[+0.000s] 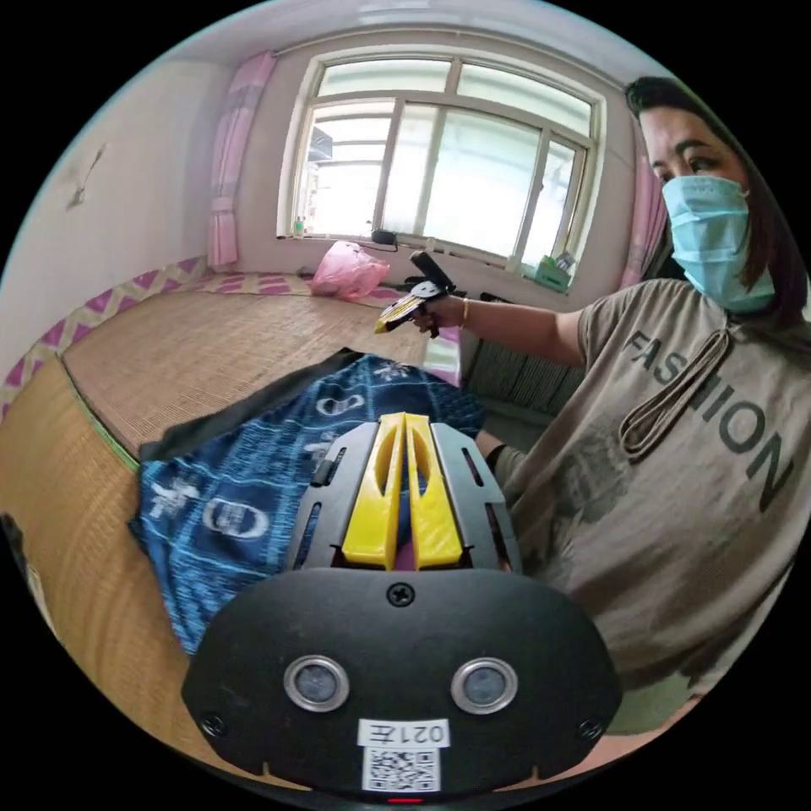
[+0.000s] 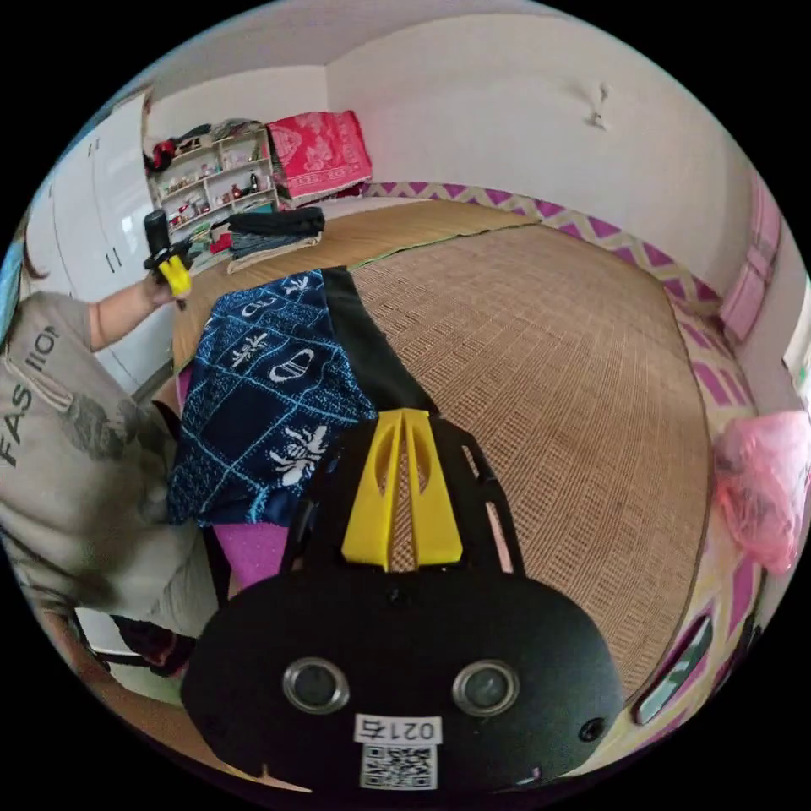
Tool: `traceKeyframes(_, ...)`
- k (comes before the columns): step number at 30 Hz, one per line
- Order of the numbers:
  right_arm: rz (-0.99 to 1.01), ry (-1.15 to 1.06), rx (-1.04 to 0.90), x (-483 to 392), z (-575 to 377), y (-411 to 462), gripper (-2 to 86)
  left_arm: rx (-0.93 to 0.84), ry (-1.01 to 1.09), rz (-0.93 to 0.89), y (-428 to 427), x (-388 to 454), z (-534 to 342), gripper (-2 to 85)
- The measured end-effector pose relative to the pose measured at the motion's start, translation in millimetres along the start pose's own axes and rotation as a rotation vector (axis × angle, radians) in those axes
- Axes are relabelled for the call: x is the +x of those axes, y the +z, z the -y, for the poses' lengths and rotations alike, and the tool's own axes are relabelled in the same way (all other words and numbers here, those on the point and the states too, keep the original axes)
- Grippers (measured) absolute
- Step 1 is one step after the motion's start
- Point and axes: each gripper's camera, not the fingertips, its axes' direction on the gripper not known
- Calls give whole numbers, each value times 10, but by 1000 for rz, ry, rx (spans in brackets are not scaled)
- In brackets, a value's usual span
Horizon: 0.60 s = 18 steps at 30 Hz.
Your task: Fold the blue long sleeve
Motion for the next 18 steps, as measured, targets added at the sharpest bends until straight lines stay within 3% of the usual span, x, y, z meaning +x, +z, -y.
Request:
traceKeyframes(4, 233, 203, -63, 221, -571, 230, 48, 36, -206, -84, 311, 493, -257, -1)
traceKeyframes(8, 542, 470, -23, 654, -1152, 580, 82, 57, -534, -268, 740, 170, -619, 64)
traceKeyframes(14, 635, 636, -101, 1130, -1460, 1363, 102, 73, -961, -484, 1243, -381, -1139, 128)
traceKeyframes(18, 707, 613, -145, 1298, -1367, 1687, 100, 123, -1089, -529, 1362, -546, -1299, 143)
